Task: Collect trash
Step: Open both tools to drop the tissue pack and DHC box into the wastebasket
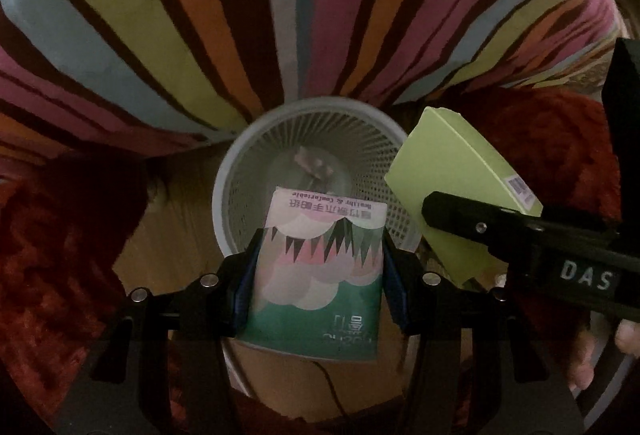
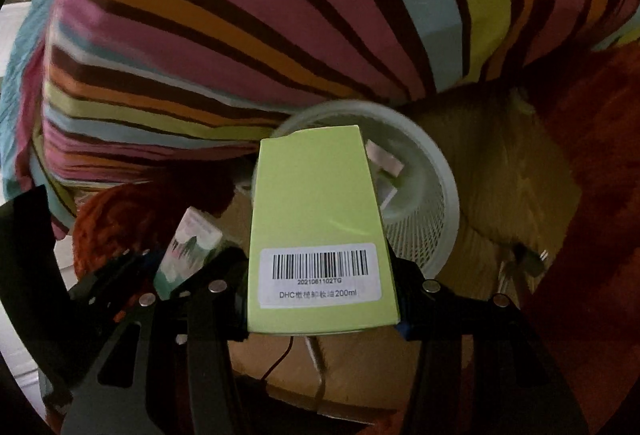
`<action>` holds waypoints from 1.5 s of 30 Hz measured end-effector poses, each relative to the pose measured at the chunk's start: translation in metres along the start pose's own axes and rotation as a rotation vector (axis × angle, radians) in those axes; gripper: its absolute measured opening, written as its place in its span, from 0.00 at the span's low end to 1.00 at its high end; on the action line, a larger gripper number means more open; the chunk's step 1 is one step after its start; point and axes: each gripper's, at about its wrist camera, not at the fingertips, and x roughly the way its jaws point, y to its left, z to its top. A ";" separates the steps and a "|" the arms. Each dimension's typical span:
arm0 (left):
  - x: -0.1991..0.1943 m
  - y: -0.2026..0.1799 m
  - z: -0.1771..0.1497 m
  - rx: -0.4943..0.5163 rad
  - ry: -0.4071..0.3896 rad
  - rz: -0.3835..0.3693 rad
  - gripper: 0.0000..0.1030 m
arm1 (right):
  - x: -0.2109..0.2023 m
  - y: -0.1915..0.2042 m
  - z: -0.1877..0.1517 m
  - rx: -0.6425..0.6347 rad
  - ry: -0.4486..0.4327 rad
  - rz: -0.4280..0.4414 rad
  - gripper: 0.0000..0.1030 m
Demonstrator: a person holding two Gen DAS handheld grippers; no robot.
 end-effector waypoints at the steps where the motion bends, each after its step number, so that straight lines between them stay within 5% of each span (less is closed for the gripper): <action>1: 0.004 0.001 0.001 -0.007 0.014 -0.002 0.51 | 0.003 0.000 0.004 0.012 0.014 -0.002 0.47; 24: 0.068 0.008 0.013 -0.076 0.257 0.001 0.53 | 0.050 -0.018 0.025 0.126 0.168 -0.044 0.48; 25: 0.070 0.007 0.014 -0.076 0.263 0.006 0.59 | 0.050 -0.018 0.025 0.128 0.170 -0.045 0.50; 27: 0.072 0.007 0.015 -0.080 0.265 0.019 0.73 | 0.051 -0.020 0.025 0.138 0.170 -0.061 0.82; 28: 0.072 0.008 0.015 -0.082 0.264 0.021 0.80 | 0.051 -0.021 0.026 0.144 0.168 -0.063 0.86; 45: 0.072 0.012 0.016 -0.097 0.257 0.027 0.82 | 0.050 -0.032 0.025 0.189 0.147 -0.042 0.86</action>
